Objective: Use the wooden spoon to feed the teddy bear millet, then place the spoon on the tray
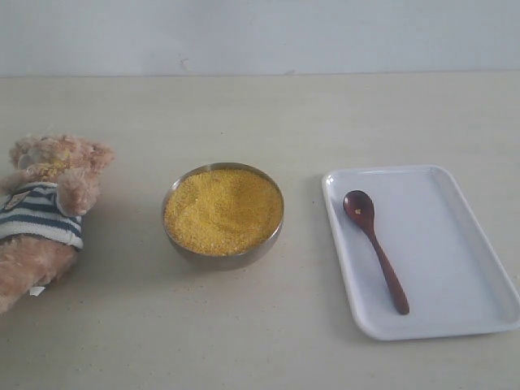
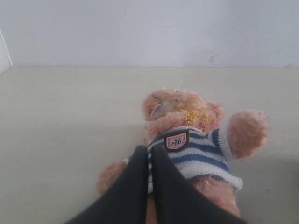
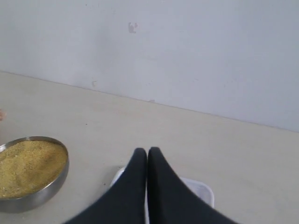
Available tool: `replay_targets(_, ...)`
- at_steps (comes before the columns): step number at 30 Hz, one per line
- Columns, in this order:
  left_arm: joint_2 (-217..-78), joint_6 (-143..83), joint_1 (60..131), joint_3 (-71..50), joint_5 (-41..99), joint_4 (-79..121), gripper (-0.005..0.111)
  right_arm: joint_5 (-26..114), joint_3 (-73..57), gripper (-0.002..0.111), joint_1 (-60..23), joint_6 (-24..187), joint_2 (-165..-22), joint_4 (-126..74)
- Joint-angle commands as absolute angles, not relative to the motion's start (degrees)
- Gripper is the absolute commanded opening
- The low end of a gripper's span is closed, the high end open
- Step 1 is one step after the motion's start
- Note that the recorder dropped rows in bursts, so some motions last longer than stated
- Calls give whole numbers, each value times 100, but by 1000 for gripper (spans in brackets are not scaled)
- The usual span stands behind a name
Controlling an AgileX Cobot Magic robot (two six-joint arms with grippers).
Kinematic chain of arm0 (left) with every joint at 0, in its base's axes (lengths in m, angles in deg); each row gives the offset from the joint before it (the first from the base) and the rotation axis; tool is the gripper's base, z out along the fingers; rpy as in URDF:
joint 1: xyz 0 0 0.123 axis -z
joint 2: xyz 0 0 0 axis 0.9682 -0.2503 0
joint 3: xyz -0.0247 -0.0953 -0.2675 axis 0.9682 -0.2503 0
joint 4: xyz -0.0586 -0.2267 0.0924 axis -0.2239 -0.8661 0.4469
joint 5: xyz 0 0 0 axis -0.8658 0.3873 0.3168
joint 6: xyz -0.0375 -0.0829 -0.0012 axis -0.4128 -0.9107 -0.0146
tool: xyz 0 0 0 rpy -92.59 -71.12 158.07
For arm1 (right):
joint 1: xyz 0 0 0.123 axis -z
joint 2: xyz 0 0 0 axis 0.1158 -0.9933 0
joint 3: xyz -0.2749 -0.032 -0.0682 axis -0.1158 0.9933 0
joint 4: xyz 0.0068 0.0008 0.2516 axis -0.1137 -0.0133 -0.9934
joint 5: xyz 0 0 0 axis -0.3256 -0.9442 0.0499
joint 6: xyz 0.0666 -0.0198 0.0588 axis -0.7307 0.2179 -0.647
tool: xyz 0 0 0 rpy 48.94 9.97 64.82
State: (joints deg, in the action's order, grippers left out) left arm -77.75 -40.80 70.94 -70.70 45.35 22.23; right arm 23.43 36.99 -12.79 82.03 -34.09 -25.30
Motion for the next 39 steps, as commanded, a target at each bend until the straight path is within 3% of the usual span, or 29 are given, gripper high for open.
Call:
replay_targets(1,-7757,-4070,7076,-7088,4533,2209,4,2570,4235,0,-817,7955,-2694,-2374)
replay_targets(8,-7757,-4070,7076,-7088,4533,2209,4,2786,5141,0,158,7312,-2163,-2541)
replay_targets(17,-7757,-4070,7076,-7088,4533,2209,4,3193,5680,0,153,7257,-2163,-2691)
replay_targets(39,-7757,-4070,7076,-7088,4533,2209,4,2568,5680,0,-314,8010,-2163,-2834)
